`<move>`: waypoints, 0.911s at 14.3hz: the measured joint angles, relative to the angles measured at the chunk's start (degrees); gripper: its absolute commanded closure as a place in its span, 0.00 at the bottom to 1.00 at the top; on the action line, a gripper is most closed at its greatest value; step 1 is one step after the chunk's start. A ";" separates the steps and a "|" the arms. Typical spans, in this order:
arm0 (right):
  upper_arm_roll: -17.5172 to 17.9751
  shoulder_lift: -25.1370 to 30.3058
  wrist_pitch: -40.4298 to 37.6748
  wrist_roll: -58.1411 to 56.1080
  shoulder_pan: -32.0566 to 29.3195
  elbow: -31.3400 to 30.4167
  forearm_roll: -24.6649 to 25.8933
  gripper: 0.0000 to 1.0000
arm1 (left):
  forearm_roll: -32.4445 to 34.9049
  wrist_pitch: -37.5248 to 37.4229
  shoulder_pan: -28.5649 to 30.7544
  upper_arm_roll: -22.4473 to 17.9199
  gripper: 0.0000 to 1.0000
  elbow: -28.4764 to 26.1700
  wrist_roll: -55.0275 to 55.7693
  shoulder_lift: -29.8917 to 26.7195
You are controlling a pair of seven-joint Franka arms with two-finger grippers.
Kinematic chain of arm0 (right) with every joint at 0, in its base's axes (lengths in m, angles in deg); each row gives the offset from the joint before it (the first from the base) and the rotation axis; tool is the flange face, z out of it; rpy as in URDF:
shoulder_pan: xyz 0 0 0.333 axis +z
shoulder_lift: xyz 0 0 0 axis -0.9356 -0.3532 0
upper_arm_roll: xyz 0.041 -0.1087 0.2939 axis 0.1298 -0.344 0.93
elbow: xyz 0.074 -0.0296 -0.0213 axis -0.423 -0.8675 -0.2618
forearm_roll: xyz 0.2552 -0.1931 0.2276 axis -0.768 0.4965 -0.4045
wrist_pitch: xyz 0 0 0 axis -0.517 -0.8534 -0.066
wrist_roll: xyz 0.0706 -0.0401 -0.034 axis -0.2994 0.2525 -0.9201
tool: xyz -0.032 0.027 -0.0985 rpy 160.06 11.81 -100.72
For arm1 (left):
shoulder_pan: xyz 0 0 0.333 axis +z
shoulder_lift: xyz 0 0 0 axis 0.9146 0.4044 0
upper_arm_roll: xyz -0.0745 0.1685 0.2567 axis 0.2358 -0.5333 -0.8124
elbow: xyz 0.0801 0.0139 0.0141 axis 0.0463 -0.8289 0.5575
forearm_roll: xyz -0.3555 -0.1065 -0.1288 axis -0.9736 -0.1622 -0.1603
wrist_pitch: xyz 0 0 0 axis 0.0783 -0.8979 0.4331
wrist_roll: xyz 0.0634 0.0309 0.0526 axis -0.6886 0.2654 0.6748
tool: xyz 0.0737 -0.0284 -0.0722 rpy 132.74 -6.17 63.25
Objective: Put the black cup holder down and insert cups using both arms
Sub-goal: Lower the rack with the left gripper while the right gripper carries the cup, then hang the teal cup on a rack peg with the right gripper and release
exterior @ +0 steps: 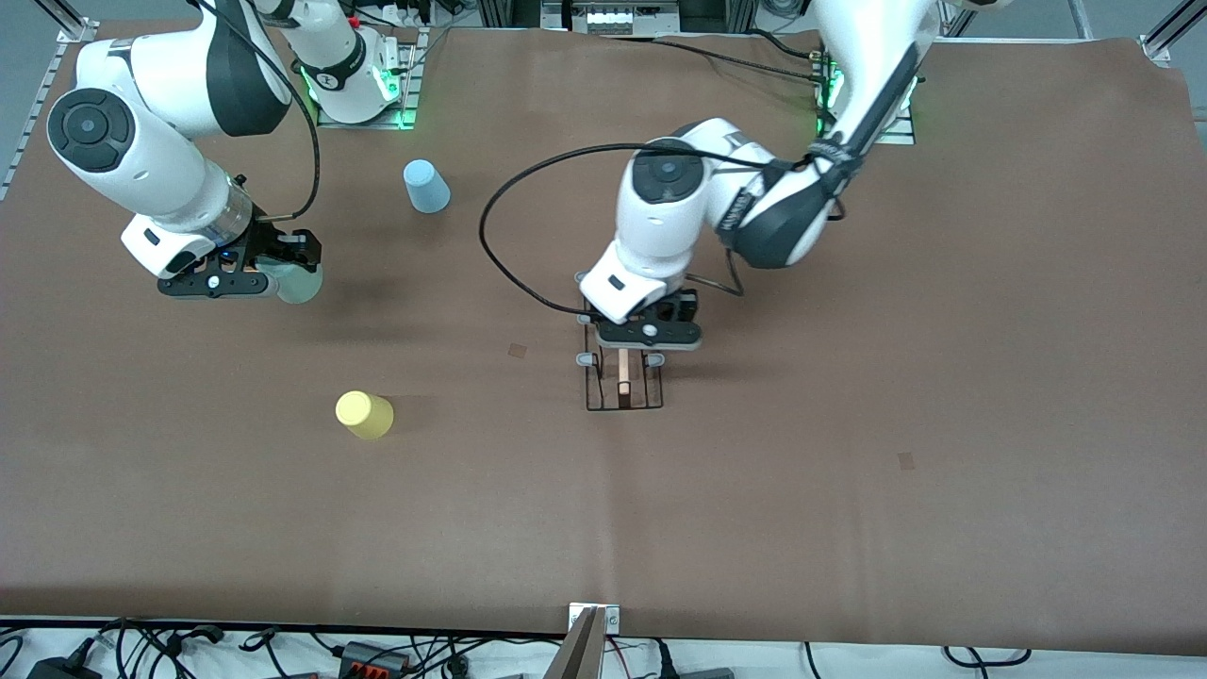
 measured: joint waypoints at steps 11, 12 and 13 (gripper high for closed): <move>1.47 -5.91 6.96 45.56 21.79 4.69 -4.08 0.80 | 0.05 -20.44 20.75 -0.75 0.00 0.12 -34.00 -5.44; 1.49 -8.10 7.21 50.34 24.04 7.28 -4.09 0.80 | 0.05 -22.84 22.41 -0.69 0.00 0.12 -34.47 -5.74; 1.49 -10.44 7.48 54.85 26.09 10.09 -4.10 0.80 | 0.05 -25.32 23.66 -0.66 0.00 0.12 -34.87 -5.96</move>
